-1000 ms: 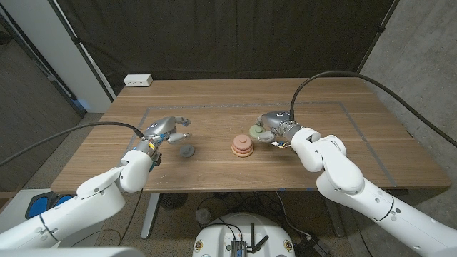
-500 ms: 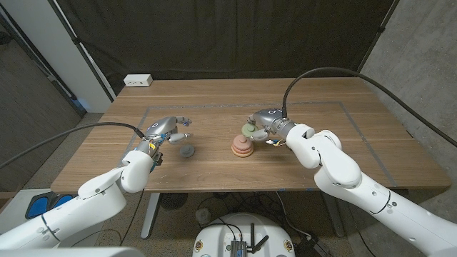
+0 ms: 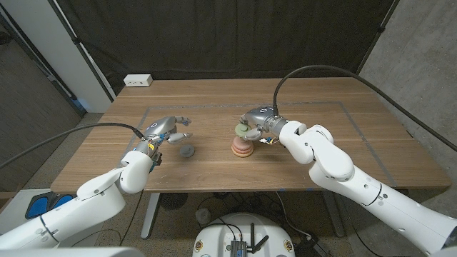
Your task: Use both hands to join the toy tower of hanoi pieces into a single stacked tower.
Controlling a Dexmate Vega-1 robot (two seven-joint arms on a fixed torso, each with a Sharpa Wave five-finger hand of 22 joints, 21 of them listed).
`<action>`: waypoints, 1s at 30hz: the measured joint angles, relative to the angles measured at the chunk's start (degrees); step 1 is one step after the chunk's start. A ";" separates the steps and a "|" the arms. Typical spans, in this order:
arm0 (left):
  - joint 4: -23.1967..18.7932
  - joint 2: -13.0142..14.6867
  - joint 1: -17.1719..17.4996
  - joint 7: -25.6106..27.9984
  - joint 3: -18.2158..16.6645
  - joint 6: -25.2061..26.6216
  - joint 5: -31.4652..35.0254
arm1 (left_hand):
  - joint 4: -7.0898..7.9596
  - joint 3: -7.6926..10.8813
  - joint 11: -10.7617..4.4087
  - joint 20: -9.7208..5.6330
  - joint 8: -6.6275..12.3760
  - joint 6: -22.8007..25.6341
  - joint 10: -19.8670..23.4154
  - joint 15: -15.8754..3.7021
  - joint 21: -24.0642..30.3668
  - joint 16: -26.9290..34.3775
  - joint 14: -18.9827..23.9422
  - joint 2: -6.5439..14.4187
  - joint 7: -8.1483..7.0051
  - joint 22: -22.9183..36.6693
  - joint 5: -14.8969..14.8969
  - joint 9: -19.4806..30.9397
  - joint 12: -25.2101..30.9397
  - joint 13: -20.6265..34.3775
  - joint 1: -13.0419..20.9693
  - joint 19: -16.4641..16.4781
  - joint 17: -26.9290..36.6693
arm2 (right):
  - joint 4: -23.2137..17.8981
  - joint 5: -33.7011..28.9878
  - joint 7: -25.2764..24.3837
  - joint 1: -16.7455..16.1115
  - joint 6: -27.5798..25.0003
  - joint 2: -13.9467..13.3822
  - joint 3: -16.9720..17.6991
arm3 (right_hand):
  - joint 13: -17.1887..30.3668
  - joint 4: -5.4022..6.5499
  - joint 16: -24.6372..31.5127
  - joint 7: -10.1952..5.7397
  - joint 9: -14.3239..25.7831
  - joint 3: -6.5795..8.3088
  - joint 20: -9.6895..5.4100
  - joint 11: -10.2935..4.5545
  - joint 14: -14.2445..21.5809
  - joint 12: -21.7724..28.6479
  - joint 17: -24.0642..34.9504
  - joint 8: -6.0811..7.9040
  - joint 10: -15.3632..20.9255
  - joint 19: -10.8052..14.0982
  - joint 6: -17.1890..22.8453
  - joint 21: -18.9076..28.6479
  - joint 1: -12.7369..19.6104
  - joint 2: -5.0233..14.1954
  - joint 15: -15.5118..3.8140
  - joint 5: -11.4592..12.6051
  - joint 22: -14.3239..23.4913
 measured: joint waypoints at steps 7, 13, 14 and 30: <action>0.00 -0.08 0.33 0.02 -0.24 -0.29 -0.19 | -0.32 0.31 -0.19 0.00 0.00 0.33 0.21 0.00 0.00 0.00 0.00 0.00 0.29 0.00 0.00 0.00 -0.23 0.00 0.00 0.00 -0.01 | 0.94 -0.99 1.86 1.39 0.62 0.99 -0.91 | 0.00 0.00 0.19 0.00 0.01 0.00 0.00 0.00 0.00 -0.06 0.00 -0.09 0.00 0.00 0.00 0.00 0.00 0.00 0.00 0.21 0.00; 0.14 -0.13 0.35 0.01 -0.27 -0.56 -0.24 | -0.32 0.31 -0.20 0.00 0.00 0.34 0.39 0.00 0.00 0.00 0.00 0.23 0.28 0.00 0.00 0.00 -0.46 0.00 -0.23 0.00 0.00 | 1.76 -1.49 3.59 2.30 0.91 1.71 -1.48 | -0.01 -0.17 0.21 0.00 0.05 0.17 0.00 -0.01 0.00 -0.07 0.00 -0.18 -0.01 0.00 0.00 0.00 0.00 0.00 0.00 0.22 0.00; 0.16 -0.13 0.35 0.01 -0.27 -0.56 -0.24 | -0.32 0.31 -0.20 0.00 0.00 0.34 0.39 0.00 0.00 0.00 0.00 0.23 0.28 0.00 0.00 0.11 -0.46 -0.01 -0.23 0.00 0.00 | 1.80 -1.52 3.67 2.33 0.91 1.74 -1.50 | -0.02 -0.17 0.21 0.00 0.06 0.17 0.00 -0.01 0.00 -0.08 0.00 -0.17 -0.01 0.00 -0.01 0.00 0.00 0.00 0.00 0.22 0.00; 1.18 -0.51 -1.39 -0.81 0.68 -1.18 -0.09 | -0.08 0.55 -0.19 0.11 0.00 0.61 0.40 0.00 0.00 0.01 0.00 0.23 0.01 0.00 0.00 0.29 -0.46 -0.01 -0.23 0.11 -0.17 | 3.58 -0.97 6.91 3.89 0.42 2.88 -2.24 | 0.03 -0.16 0.21 -0.01 0.06 0.16 0.00 -0.01 0.00 -0.29 -0.09 0.03 -0.01 0.00 -0.01 0.00 0.00 0.00 0.00 0.21 0.00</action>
